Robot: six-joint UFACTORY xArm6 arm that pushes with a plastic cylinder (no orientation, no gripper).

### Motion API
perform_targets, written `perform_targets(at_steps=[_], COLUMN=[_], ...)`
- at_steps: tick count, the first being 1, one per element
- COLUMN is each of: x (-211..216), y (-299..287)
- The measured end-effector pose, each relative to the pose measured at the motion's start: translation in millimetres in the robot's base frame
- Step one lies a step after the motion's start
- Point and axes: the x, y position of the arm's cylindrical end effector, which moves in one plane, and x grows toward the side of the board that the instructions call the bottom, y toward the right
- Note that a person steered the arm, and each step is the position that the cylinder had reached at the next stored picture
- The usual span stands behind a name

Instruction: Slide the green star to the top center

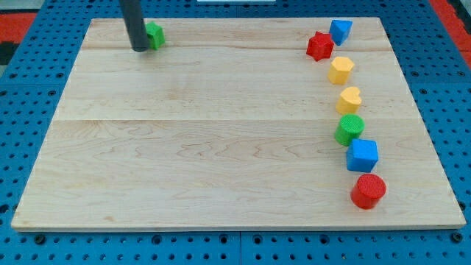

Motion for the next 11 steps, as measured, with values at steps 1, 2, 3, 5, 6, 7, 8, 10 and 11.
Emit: perform_targets(at_steps=[1,2,3,5,6,7,8,10,11], x=[-25.0,-49.9,-55.0,-69.0,-67.1,-52.2,-31.6,-48.5,-69.2], y=[9.6,18.8,-18.7,21.9,54.4,73.2,94.2,125.4,127.8])
